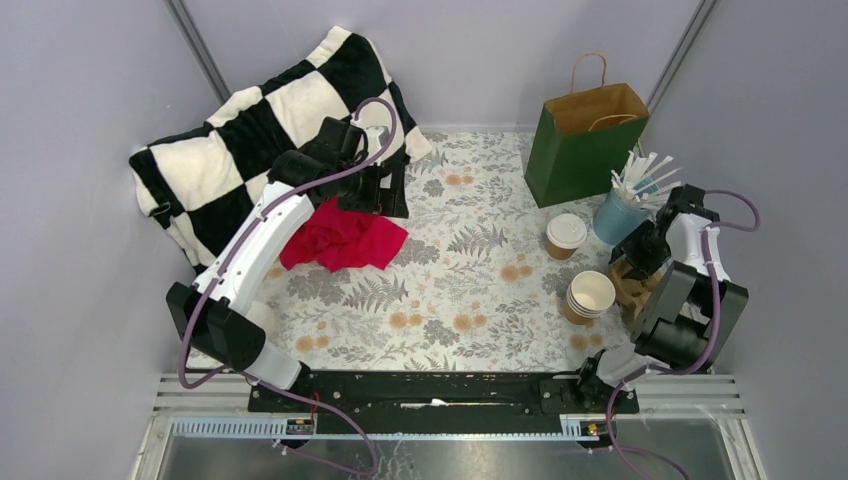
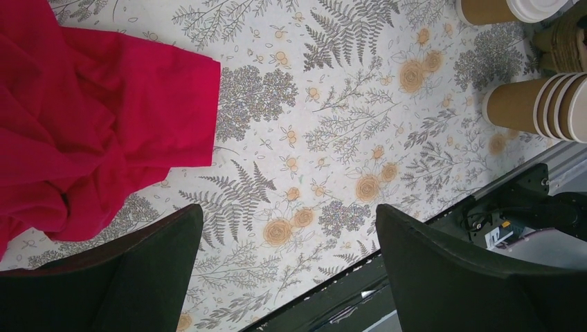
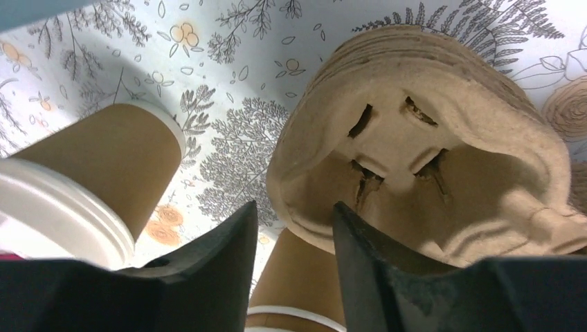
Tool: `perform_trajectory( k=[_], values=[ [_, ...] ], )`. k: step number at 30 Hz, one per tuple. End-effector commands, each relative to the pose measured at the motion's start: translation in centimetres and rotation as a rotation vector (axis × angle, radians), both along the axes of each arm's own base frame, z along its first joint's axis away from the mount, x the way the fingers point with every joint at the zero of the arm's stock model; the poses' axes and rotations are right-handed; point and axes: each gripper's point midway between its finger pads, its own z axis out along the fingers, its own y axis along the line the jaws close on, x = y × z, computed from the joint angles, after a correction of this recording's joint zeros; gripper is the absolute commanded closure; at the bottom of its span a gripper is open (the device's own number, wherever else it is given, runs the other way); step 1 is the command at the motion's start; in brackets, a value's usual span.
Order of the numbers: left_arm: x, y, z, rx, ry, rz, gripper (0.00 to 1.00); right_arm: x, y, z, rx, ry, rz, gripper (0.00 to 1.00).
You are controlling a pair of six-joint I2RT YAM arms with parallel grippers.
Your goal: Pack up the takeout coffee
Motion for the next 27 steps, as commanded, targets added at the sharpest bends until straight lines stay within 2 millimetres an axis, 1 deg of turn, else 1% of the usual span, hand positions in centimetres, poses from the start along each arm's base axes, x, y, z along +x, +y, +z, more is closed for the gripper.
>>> perform_trajectory(
  k=[1, 4, 6, 7, 11, 13, 15, 16, 18, 20, 22, 24, 26, 27],
  values=[
    [1.2, -0.6, 1.1, -0.051, -0.037, -0.006, 0.01, 1.2, -0.5, -0.7, -0.002, -0.002, -0.059, 0.56],
    [1.3, -0.5, 1.0, -0.054, -0.033, -0.004, 0.01, 1.8, -1.1, -1.0, -0.005, 0.006, -0.113, 0.65],
    [1.4, -0.5, 1.0, -0.057, -0.032, -0.003, 0.01, 2.1, -1.7, -1.1, -0.02, 0.012, -0.168, 0.74],
    [1.4, -0.4, 1.0, -0.056, -0.03, 0.0, 0.01, 2.2, -2.2, -1.1, -0.029, 0.01, -0.199, 0.77],
    [1.5, -0.2, 1.0, -0.056, -0.032, 0.003, 0.01, 2.8, -4.2, -0.6, -0.027, -0.022, -0.322, 0.78],
    [1.5, -0.2, 0.9, -0.056, -0.03, 0.003, 0.01, 3.3, -4.6, -0.3, -0.019, -0.023, -0.306, 0.71],
    [1.4, -0.1, 0.8, -0.055, -0.027, 0.005, 0.01, 3.1, -4.8, -0.1, -0.025, 0.004, -0.262, 0.64],
    [1.4, -0.1, 0.7, -0.054, -0.025, 0.006, 0.01, 2.8, -4.8, 0.1, -0.032, 0.017, -0.241, 0.58],
    [1.4, 0.0, 0.6, -0.054, -0.023, 0.007, 0.01, 1.9, -5.0, 0.7, -0.068, 0.033, -0.207, 0.43],
    [1.5, -0.1, 0.6, -0.057, -0.02, 0.009, 0.01, 1.1, -4.9, 1.5, -0.094, 0.031, -0.165, 0.35],
    [1.5, -0.2, 0.5, -0.064, -0.016, 0.008, 0.01, 0.5, -4.1, 1.7, -0.098, 0.042, -0.111, 0.33],
    [1.6, -0.4, 0.6, -0.073, -0.014, 0.004, 0.01, -0.2, -3.2, 1.4, -0.102, 0.075, -0.064, 0.36],
    [1.6, -0.5, 0.6, -0.078, -0.012, 0.001, 0.01, -1.0, -3.1, 1.1, -0.122, 0.107, -0.053, 0.47],
    [1.6, -0.5, 0.6, -0.079, -0.01, 0.0, 0.01, -1.2, -3.1, 1.0, -0.13, 0.109, -0.047, 0.49]
  ],
)
